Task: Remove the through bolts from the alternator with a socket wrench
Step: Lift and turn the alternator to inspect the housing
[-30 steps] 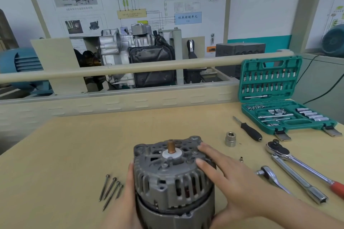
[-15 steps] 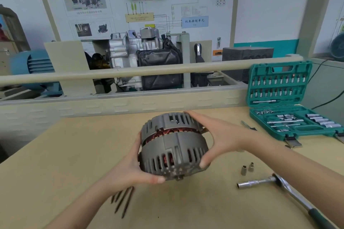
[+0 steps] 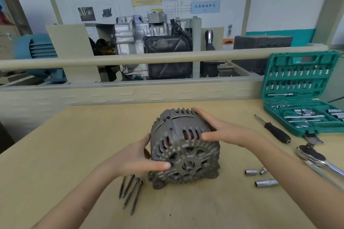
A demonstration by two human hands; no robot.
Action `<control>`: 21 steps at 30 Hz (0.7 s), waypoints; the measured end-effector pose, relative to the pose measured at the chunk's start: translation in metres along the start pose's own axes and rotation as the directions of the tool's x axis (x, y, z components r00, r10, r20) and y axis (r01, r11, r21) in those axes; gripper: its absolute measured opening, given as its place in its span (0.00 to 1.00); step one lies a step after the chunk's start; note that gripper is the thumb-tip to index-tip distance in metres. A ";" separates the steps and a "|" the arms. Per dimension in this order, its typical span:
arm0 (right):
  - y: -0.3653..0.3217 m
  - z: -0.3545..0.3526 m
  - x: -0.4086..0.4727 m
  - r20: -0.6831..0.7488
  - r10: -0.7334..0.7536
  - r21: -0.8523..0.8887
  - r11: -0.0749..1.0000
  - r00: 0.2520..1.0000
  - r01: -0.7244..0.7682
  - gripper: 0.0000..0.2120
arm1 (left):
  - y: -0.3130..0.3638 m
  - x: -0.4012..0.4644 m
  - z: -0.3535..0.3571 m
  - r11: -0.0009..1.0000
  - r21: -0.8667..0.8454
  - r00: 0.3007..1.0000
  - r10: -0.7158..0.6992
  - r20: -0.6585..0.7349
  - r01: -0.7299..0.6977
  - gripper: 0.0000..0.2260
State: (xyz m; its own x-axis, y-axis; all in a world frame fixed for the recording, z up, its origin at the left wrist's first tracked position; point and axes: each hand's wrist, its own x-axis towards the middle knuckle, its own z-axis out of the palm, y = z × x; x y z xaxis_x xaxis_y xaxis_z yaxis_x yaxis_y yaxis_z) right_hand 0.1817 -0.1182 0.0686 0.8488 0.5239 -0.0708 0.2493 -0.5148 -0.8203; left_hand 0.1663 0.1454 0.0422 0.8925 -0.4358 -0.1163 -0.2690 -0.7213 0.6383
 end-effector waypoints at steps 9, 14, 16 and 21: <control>0.026 0.037 -0.012 -0.296 -0.135 0.161 0.969 0.946 0.189 0.53 | 0.000 0.005 0.029 0.841 -0.450 0.952 0.234 -0.199 -0.301 0.55; 0.026 0.048 -0.018 -0.436 -0.147 0.136 0.965 0.888 0.226 0.39 | 0.004 0.000 0.040 0.809 -0.486 0.930 0.189 -0.316 -0.330 0.48; 0.026 0.053 -0.024 -0.458 -0.143 0.121 0.968 0.877 0.220 0.38 | 0.006 -0.004 0.045 0.800 -0.497 0.926 0.184 -0.331 -0.337 0.47; 0.025 0.053 -0.040 -0.450 -0.135 -0.005 0.989 0.883 0.149 0.44 | 0.011 -0.014 0.055 0.804 -0.489 0.923 0.181 -0.340 -0.338 0.44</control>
State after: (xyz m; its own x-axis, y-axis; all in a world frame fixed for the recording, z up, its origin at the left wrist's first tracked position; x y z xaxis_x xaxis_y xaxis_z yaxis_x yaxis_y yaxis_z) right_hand 0.1294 -0.1162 0.0207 0.9253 0.2264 0.3041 0.3754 -0.4343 -0.8188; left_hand 0.1306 0.1143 0.0092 0.8980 -0.3499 0.2667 -0.3407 -0.1696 0.9247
